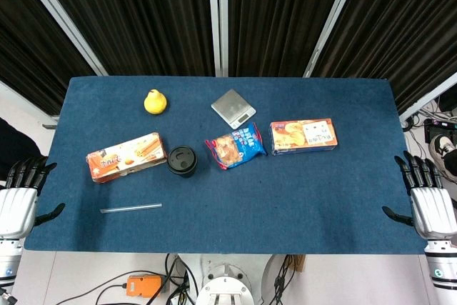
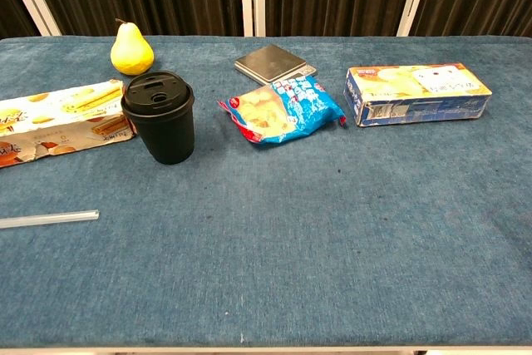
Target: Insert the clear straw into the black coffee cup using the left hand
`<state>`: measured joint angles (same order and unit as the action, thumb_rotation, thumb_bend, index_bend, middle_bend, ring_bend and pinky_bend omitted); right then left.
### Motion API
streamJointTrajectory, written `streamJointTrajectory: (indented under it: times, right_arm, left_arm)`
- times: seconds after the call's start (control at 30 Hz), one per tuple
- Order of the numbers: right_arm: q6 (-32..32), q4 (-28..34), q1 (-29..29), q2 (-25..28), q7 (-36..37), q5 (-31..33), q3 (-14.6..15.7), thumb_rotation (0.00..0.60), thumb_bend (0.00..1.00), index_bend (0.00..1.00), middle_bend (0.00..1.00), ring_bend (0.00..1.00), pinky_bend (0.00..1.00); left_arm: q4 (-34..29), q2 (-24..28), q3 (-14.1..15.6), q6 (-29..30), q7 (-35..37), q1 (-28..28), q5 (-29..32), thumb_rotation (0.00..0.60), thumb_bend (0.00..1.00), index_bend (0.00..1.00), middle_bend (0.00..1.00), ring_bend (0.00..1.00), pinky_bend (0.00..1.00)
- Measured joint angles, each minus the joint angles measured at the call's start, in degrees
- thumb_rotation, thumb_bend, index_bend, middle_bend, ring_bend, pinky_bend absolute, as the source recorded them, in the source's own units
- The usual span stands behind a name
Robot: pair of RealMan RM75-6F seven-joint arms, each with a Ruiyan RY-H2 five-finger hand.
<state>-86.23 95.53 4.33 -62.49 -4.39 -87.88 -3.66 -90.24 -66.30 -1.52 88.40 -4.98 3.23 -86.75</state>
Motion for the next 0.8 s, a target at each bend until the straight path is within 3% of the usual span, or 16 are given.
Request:
streamJointTrajectory:
  times: [0.43,0.53,0.8]
  right_arm:
    - [-3.38,0.01,-1.46,1.64,1.78,-1.18,-0.06,0.600,0.11,0.00,0.00,0.00,0.00]
    - [-4.28,0.00,-2.07,2.06,2.51,-1.51,0.01,0.600,0.11,0.00,0.00,0.00,0.00]
    - [-3.79,-0.68,-2.32,1.68,3.16,-1.48,0.38,0.600,0.11,0.00,0.00,0.00,0.00]
  left_arm:
    - [-2.71,-1.23,1.00,-1.96,-1.91,1.76,-3.85,0.600,0.20,0.34,0.17,0.09,0.00]
    - [-3.69,-1.82,1.70,-3.87,-3.09,2.65,-4.69,0.600,0.22,0.40,0.17,0.09,0.00]
    - [-6.06,-5.93,3.85,-11.11,-9.81,5.01,-4.76,0.600,0.23,0.42,0.17,0.08,0.00]
